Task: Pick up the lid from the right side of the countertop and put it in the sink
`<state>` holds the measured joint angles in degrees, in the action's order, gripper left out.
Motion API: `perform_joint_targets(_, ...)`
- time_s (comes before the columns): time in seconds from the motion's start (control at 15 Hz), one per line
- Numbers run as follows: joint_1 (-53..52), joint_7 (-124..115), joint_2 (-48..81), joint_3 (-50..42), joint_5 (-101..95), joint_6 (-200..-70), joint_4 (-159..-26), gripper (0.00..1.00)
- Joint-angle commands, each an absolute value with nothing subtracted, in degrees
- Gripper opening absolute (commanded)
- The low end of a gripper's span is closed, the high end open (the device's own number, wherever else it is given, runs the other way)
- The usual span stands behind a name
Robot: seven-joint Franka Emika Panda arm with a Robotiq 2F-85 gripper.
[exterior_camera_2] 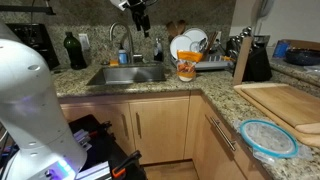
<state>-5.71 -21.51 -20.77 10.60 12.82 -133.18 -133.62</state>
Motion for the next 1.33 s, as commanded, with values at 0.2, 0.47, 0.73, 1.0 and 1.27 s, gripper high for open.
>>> perform_joint_targets(0.2,-3.23,-26.23,-24.07,7.58,15.1,-137.0,-137.08,1.0)
perform_joint_targets(0.47,2.05,-30.0,-27.29,3.41,14.14,-139.13,-141.85,1.0)
perform_joint_targets(0.73,3.82,-32.36,-26.5,2.89,14.49,-138.87,-140.67,1.0)
perform_joint_targets(1.0,5.33,-37.79,-25.96,4.6,13.05,-140.5,-140.36,1.0)
perform_joint_targets(1.27,10.7,-41.01,-22.18,-2.52,14.35,-142.03,-140.61,1.0)
